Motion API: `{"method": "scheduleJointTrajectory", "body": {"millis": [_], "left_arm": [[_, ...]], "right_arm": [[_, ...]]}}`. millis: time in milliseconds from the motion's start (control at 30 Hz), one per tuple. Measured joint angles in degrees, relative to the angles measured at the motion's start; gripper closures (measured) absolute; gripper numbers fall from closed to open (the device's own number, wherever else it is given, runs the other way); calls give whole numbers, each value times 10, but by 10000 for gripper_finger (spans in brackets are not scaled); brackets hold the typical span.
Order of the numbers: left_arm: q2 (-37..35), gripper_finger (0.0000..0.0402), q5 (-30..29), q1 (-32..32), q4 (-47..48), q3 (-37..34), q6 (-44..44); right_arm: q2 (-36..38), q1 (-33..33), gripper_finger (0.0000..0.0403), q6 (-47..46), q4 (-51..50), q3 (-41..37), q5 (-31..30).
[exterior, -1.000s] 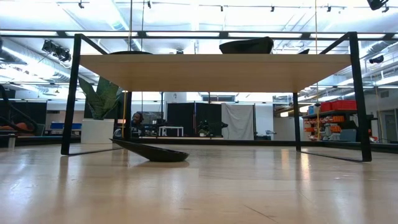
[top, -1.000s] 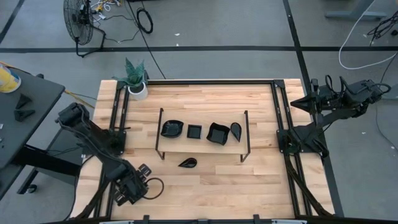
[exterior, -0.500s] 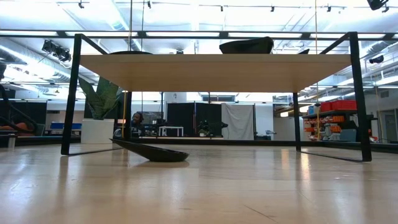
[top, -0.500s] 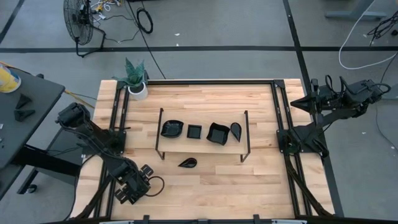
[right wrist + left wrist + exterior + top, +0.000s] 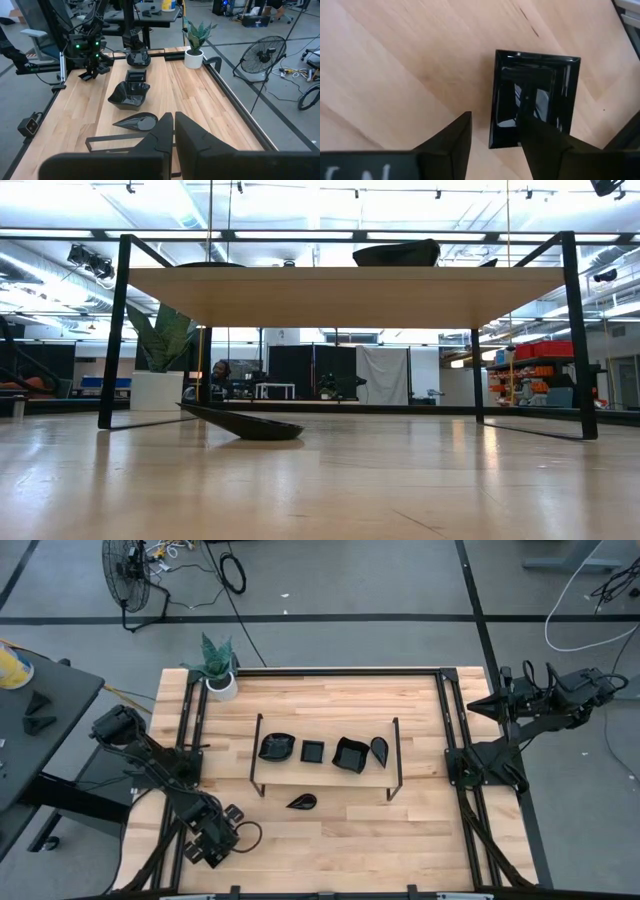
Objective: Pick & Place Mini shaped plates
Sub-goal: Stack the square plate on top of the square plate on the shelf
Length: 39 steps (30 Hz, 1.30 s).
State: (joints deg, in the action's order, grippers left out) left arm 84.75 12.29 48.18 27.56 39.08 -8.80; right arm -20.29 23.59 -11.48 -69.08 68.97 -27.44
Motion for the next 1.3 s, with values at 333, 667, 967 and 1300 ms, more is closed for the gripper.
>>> {"method": "scheduleJointTrajectory", "body": {"millis": [333,667,967,1300], "left_arm": [[0,299,30,-5,-9,0,0],[0,363,31,-5,-15,0,0],[0,397,59,-5,-36,0,-17],[0,399,99,-5,-32,28,-59]], "right_arm": [[0,0,380,0,0,0,0],[0,0,380,0,0,0,0],[0,0,380,0,0,0,0],[0,0,380,0,0,0,0]]}}
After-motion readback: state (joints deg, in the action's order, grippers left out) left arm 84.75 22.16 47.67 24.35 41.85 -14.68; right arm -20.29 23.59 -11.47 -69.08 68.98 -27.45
